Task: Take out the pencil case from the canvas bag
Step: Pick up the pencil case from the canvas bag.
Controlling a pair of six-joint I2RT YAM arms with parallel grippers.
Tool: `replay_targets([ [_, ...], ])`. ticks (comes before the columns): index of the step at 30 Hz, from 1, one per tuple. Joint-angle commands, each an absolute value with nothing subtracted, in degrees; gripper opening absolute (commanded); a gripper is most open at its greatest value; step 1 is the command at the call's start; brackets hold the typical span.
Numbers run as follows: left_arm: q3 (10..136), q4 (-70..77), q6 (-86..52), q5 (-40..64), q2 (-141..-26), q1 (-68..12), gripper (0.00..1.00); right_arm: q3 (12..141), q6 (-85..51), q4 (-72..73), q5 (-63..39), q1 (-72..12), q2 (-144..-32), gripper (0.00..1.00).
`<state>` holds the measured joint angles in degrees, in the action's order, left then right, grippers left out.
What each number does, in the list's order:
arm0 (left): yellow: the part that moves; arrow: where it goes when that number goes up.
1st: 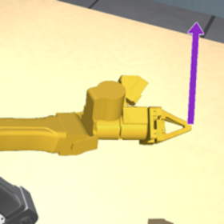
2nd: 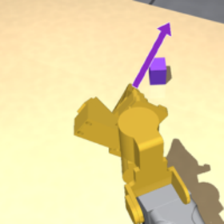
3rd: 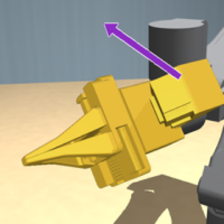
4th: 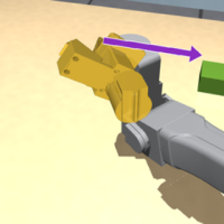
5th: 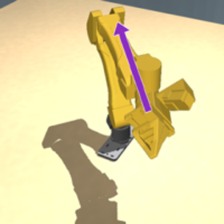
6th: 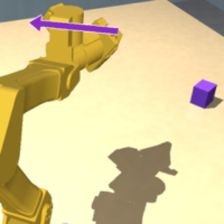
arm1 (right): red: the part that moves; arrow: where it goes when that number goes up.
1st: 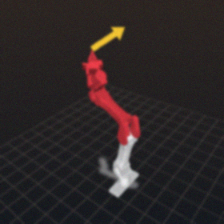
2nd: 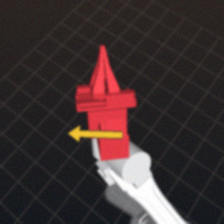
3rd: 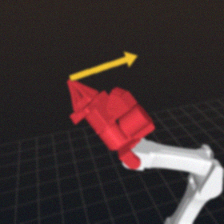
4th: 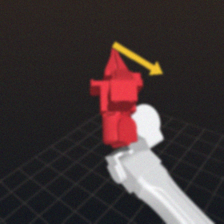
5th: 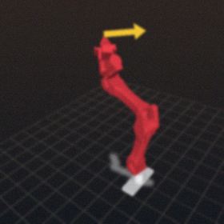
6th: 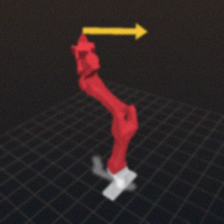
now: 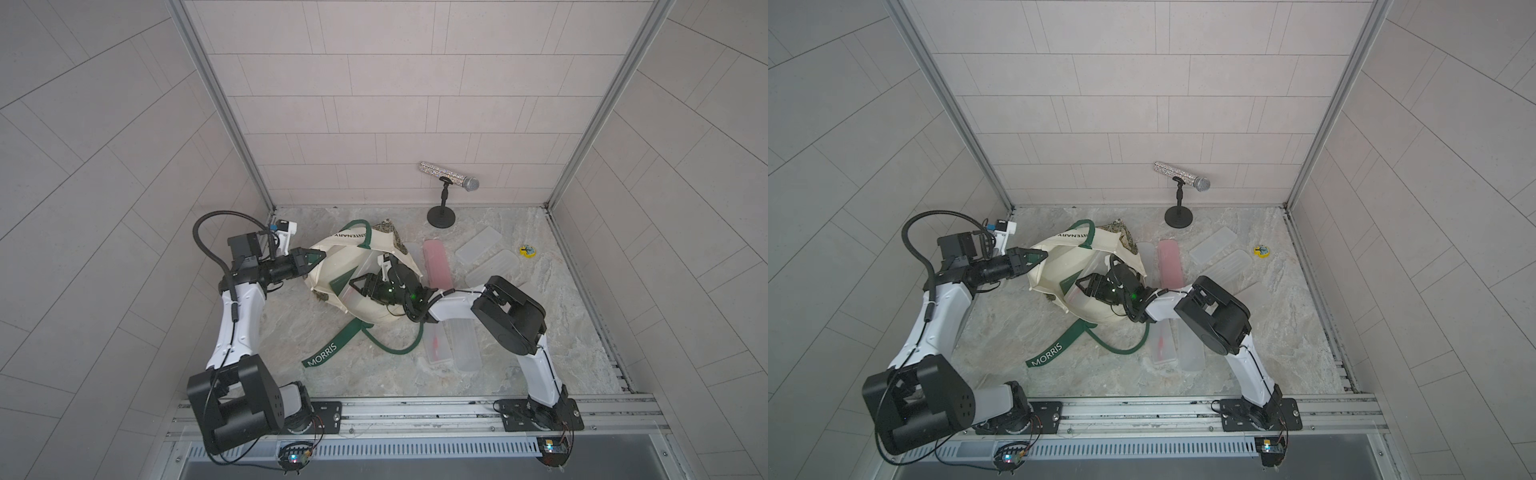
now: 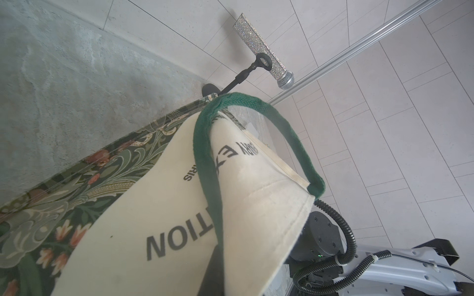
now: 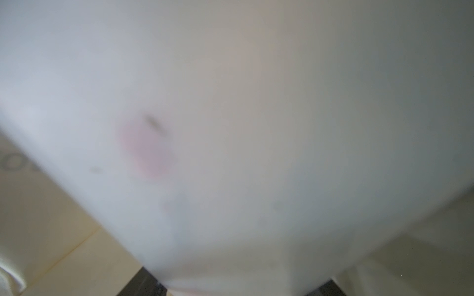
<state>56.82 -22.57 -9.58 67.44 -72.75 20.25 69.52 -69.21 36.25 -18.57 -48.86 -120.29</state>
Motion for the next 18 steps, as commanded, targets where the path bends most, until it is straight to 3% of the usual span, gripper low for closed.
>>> replay_targets([
  [1,56.8,-18.4,-10.3,65.7,-71.2,21.6,0.00,69.9,-64.4,28.0,-19.1,-49.7,-116.5,0.54],
  [6,56.8,-18.0,-11.0,65.2,-70.8,21.7,0.00,70.7,-58.7,19.3,-17.3,-51.9,-113.9,0.54],
  [18,56.3,-17.7,-11.1,63.9,-70.4,22.1,0.00,67.8,-49.3,13.8,-15.4,-54.0,-108.0,0.54],
])
